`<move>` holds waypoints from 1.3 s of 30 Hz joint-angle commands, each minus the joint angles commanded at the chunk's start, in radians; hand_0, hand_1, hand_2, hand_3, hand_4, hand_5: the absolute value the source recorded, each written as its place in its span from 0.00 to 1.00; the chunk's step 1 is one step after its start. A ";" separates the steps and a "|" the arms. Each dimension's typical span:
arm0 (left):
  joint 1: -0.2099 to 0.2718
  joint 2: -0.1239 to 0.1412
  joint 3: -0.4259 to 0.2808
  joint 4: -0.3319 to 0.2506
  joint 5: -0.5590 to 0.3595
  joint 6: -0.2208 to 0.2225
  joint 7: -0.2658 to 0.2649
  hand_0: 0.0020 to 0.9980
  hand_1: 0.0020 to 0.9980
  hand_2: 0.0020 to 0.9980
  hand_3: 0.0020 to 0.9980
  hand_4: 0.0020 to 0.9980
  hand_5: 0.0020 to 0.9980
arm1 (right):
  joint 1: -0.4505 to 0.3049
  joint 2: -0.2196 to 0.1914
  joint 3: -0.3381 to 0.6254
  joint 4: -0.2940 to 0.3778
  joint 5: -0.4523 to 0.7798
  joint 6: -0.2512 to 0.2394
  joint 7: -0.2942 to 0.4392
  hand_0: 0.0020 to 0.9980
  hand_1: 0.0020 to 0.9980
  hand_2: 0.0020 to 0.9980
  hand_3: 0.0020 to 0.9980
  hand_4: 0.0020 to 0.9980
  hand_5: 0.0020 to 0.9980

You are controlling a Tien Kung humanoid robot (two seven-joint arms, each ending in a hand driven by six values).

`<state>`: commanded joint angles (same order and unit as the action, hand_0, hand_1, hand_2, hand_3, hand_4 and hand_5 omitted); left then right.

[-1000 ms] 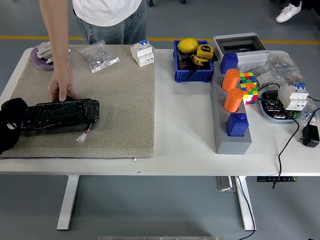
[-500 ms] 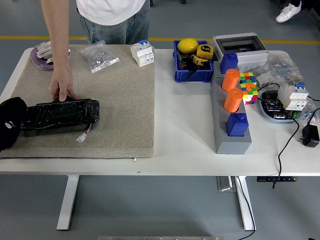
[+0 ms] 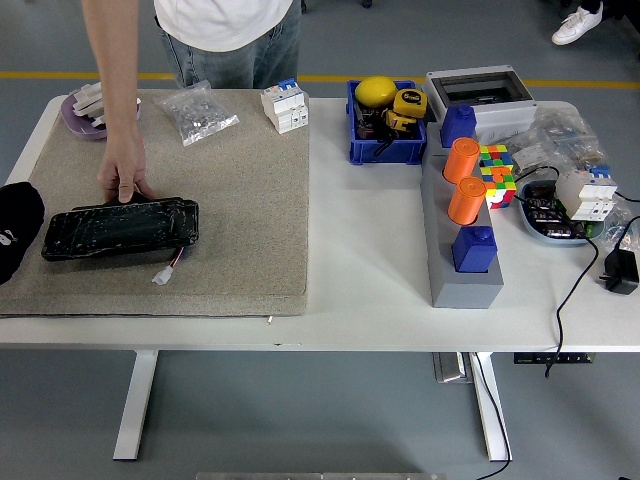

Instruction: Pick the rag up,wipe the panel,place it on the desk

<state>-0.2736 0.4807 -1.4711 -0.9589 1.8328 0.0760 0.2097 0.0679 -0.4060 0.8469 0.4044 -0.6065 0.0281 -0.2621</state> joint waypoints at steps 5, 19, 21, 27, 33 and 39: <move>0.049 0.008 -0.057 -0.116 -0.028 -0.019 0.026 0.16 0.08 0.52 0.53 0.41 0.00 | -0.002 -0.002 -0.003 0.001 0.001 0.000 0.000 0.70 0.65 0.70 0.67 1.00 0.49; 0.076 -0.040 -0.017 -0.221 -0.043 -0.014 0.035 0.17 0.08 0.51 0.52 0.34 0.00 | -0.004 -0.002 -0.007 0.003 -0.002 0.001 0.000 0.70 0.64 0.70 0.67 1.00 0.49; 0.076 -0.042 -0.012 -0.210 -0.041 -0.010 0.033 0.17 0.08 0.51 0.52 0.34 0.00 | -0.005 -0.003 -0.008 0.003 -0.001 0.001 0.000 0.70 0.64 0.70 0.67 1.00 0.49; 0.076 -0.045 -0.005 -0.185 -0.053 0.009 0.023 0.18 0.09 0.51 0.52 0.34 0.00 | -0.008 -0.003 -0.010 0.003 0.002 0.002 -0.001 0.70 0.64 0.70 0.67 1.00 0.49; 0.077 -0.057 0.020 -0.192 -0.053 0.006 0.025 0.18 0.09 0.51 0.52 0.33 0.00 | -0.008 -0.004 -0.008 0.004 0.001 0.003 0.000 0.70 0.64 0.70 0.67 1.00 0.49; 0.071 -0.067 0.052 -0.203 -0.059 0.004 0.028 0.18 0.09 0.51 0.52 0.33 0.00 | -0.009 -0.003 -0.005 0.004 0.000 0.003 0.000 0.70 0.64 0.70 0.67 1.00 0.49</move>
<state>-0.2030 0.4137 -1.4196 -1.1622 1.7737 0.0800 0.2378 0.0592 -0.4092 0.8419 0.4087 -0.6063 0.0314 -0.2624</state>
